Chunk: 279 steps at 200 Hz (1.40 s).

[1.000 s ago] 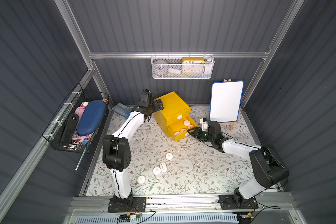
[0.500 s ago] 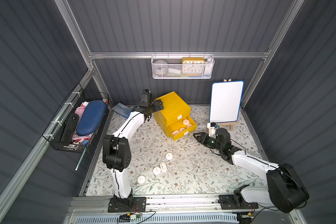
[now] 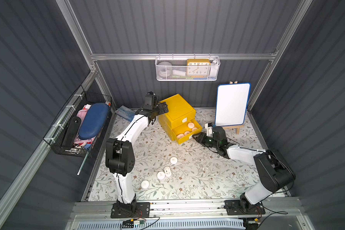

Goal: Put the bluetooth earphones in the drawer according to color
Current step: Close the drawer in the storage box.

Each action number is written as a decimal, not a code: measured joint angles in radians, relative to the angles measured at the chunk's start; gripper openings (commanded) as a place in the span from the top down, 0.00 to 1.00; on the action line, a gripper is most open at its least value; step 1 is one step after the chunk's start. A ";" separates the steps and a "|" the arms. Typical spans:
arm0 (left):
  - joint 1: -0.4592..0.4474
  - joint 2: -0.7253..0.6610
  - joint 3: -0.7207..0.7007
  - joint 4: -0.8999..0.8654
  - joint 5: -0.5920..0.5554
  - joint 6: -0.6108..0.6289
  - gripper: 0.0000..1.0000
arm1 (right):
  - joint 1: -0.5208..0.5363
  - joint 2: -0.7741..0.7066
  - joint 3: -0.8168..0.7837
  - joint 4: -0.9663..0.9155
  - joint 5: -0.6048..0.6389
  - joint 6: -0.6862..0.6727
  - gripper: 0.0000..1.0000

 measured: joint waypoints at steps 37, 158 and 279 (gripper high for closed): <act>0.000 0.002 0.000 0.006 0.010 0.000 0.01 | 0.005 0.095 0.110 0.050 0.000 0.039 0.62; 0.001 0.003 0.000 0.008 0.013 0.007 0.01 | 0.014 0.230 0.195 0.126 0.020 0.101 0.73; 0.002 -0.013 -0.032 0.040 0.040 0.014 0.01 | 0.042 0.227 0.127 0.187 0.050 0.134 0.71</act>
